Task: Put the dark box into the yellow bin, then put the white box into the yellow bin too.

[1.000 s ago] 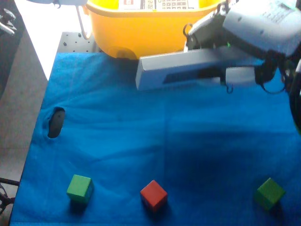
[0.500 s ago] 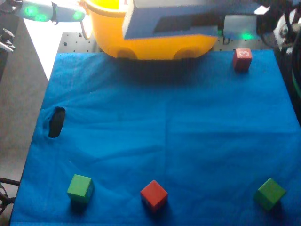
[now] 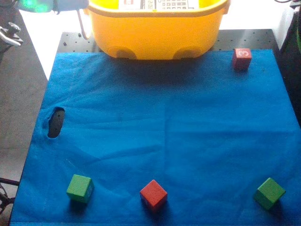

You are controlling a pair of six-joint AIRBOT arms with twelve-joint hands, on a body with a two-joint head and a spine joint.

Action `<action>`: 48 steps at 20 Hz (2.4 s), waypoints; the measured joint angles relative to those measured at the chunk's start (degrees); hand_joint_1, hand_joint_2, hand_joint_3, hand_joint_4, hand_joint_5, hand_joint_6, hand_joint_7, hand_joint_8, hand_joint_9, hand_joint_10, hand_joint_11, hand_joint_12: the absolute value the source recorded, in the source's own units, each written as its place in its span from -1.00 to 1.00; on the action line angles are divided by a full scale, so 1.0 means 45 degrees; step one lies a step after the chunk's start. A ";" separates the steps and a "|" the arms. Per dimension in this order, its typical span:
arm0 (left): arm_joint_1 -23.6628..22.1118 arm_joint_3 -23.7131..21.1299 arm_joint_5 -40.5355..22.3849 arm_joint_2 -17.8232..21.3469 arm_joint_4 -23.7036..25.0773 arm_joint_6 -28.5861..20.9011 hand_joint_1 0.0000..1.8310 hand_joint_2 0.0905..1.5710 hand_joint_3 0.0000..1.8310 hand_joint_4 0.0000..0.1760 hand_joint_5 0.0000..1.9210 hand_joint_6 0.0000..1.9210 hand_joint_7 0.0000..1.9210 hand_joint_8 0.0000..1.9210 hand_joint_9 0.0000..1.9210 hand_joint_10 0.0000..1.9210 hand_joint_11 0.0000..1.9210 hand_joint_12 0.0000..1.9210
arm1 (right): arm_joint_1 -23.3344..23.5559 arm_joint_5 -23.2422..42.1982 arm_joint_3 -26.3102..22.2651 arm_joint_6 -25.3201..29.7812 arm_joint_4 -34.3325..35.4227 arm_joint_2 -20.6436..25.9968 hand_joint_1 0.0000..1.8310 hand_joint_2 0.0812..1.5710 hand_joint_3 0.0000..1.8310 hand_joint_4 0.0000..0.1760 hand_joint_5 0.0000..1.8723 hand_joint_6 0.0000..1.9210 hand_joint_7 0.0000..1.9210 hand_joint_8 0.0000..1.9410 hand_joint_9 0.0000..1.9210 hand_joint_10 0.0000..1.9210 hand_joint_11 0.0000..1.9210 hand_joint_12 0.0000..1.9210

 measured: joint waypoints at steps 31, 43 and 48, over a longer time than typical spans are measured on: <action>0.0015 -0.3351 -0.6897 0.1156 -0.0947 0.1054 -0.04 0.09 -0.98 0.40 -0.84 -1.00 -0.94 -1.00 -0.92 -1.00 -0.89 -0.95 | 0.0981 -0.1151 0.4299 -0.0855 0.1647 -0.1831 0.26 0.28 -1.00 -1.00 0.25 -0.32 0.33 -0.03 0.29 0.62 0.21 0.85; -0.0447 -0.3303 -0.7028 0.0967 -0.1005 0.1093 -0.07 0.19 -1.00 1.00 -1.00 -1.00 -1.00 -1.00 -1.00 -1.00 -1.00 -1.00 | 0.2021 -0.2069 0.5591 -0.0335 0.0651 -0.3356 -0.04 -0.19 -1.00 0.99 -0.99 -1.00 -0.97 -0.99 -0.98 -1.00 -1.00 -0.85; -0.0442 -0.3342 -0.7048 0.0967 -0.1001 0.1088 -0.11 0.22 -1.00 1.00 -1.00 -1.00 -1.00 -1.00 -1.00 -1.00 -1.00 -1.00 | 0.2021 -0.2244 0.5372 -0.0325 0.0583 -0.3249 -0.11 -0.24 -1.00 1.00 -1.00 -1.00 -1.00 -1.00 -0.97 -0.99 -0.98 -0.93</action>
